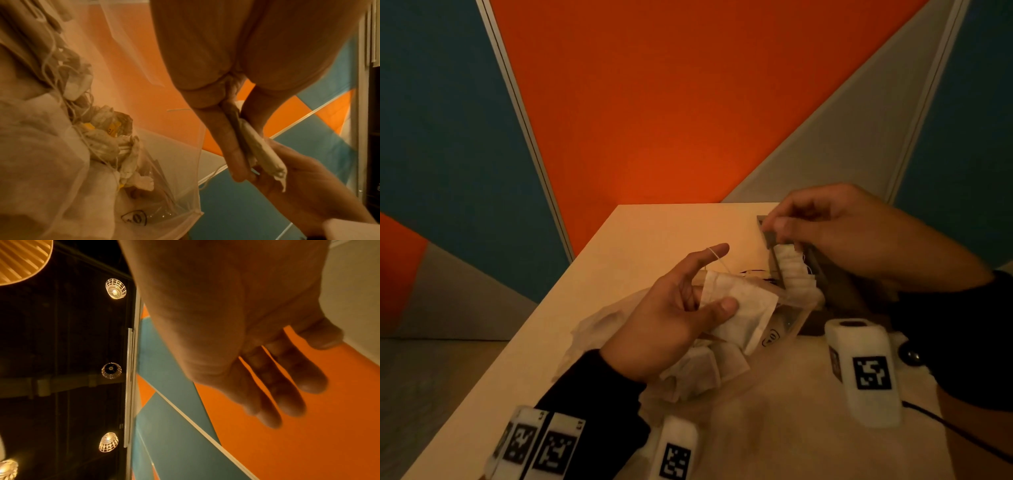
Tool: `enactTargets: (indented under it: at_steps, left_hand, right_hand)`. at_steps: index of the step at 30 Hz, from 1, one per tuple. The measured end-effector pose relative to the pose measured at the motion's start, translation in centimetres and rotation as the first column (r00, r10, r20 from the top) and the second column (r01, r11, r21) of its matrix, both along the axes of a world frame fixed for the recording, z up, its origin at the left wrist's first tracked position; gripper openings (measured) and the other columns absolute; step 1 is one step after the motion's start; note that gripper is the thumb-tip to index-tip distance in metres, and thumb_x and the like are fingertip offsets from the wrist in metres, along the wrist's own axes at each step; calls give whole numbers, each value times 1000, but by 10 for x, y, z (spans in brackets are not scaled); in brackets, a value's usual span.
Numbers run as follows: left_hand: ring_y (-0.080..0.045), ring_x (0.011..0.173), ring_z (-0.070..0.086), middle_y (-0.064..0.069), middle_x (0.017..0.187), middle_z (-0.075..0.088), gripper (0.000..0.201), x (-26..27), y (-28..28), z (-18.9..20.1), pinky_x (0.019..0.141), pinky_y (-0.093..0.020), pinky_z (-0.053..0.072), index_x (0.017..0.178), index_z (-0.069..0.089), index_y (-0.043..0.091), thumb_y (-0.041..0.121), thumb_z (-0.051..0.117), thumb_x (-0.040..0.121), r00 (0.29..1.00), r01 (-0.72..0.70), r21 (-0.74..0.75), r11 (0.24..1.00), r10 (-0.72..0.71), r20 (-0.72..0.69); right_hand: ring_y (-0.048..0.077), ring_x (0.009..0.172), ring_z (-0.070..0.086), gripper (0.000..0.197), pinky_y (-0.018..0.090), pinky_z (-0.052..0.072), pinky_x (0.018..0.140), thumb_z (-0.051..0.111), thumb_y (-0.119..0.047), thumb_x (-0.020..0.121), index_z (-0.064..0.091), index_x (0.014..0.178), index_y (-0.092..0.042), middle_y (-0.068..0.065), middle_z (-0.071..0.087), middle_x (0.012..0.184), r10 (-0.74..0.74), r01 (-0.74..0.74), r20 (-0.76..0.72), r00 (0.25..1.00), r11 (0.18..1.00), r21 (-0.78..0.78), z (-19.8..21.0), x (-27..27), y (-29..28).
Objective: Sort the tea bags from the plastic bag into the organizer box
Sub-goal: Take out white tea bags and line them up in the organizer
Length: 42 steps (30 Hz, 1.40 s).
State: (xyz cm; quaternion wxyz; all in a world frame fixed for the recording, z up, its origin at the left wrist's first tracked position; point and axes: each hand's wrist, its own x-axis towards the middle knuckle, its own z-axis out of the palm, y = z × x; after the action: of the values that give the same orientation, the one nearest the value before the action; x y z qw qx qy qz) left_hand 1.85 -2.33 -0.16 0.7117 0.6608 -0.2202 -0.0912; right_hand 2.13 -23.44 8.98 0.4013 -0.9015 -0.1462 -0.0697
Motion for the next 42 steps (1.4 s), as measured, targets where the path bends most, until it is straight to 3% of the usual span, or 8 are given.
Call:
enactTargets:
  at_steps: [4, 9, 13, 17, 21, 25, 35, 42]
  left_hand:
    - [-40, 80, 50, -50, 90, 50, 59, -3, -2, 4, 66, -48, 41, 136, 47, 36, 8, 66, 88, 1000, 1, 40, 999, -1, 17]
    - [-54, 89, 59, -37, 103, 61, 63, -10, -6, 12, 79, -52, 54, 139, 41, 29, 7, 62, 84, 1000, -11, 91, 996, 8, 30]
    - [-23, 77, 70, -18, 90, 71, 52, -10, -7, 10, 65, -30, 60, 135, 46, 18, 2, 59, 87, 1000, 25, 24, 999, -25, 0]
    - [-33, 93, 71, -21, 102, 73, 39, -7, -10, 0, 82, -42, 59, 117, 60, -3, 14, 60, 83, 997, 60, 37, 998, -58, -47]
    - [-25, 78, 72, -19, 88, 74, 23, 0, -12, -10, 72, -30, 60, 102, 68, -6, 8, 62, 86, 999, -11, 150, 989, 16, -32]
    - [-23, 63, 69, -17, 81, 74, 18, 5, -10, -12, 64, -29, 59, 95, 69, -9, 6, 59, 91, 999, -33, 267, 963, 29, 19]
    - [-25, 56, 66, -19, 76, 73, 16, 7, -9, -11, 57, -29, 56, 87, 70, -6, 6, 59, 91, 997, -77, 253, 964, 76, 14]
    - [-29, 59, 64, -20, 78, 72, 21, 4, -8, -5, 58, -34, 54, 93, 69, -3, 13, 56, 94, 994, -109, 204, 973, 112, -4]
  right_hand:
    - [-7, 84, 60, 20, 16, 48, 68, 66, -50, 81, 71, 99, -42, -22, 68, 90, 135, -170, -136, 982, 939, -298, 5, -14, 8]
    - [2, 77, 64, 13, 26, 58, 70, 73, -40, 82, 75, 93, -34, -19, 68, 80, 171, -214, -152, 974, 916, -339, -6, -9, 18]
    - [-1, 75, 64, 5, 19, 53, 65, 73, -34, 83, 76, 85, -31, -19, 70, 78, 196, -227, -131, 972, 927, -300, 0, -11, 14]
    - [3, 76, 68, 4, 19, 54, 67, 76, -25, 80, 77, 84, -26, -11, 74, 80, 151, -154, -32, 988, 973, -172, 16, -14, -5]
    - [-6, 72, 66, 4, 3, 45, 56, 70, -19, 84, 74, 85, -20, -14, 74, 78, 8, -10, 72, 997, 1000, 26, 33, -5, -24]
    - [-7, 61, 60, 4, 4, 42, 52, 72, -17, 84, 72, 82, -20, -15, 70, 67, -83, 66, 132, 988, 990, 125, 40, 23, -35]
    - [3, 64, 65, 6, 15, 49, 59, 70, -15, 87, 72, 91, -11, -1, 74, 77, -146, 185, -167, 975, 951, 248, -22, 54, -66]
    - [12, 74, 62, 8, 26, 42, 68, 69, -22, 88, 72, 91, -15, 0, 69, 76, -241, 243, -326, 914, 969, -36, -66, 43, -83]
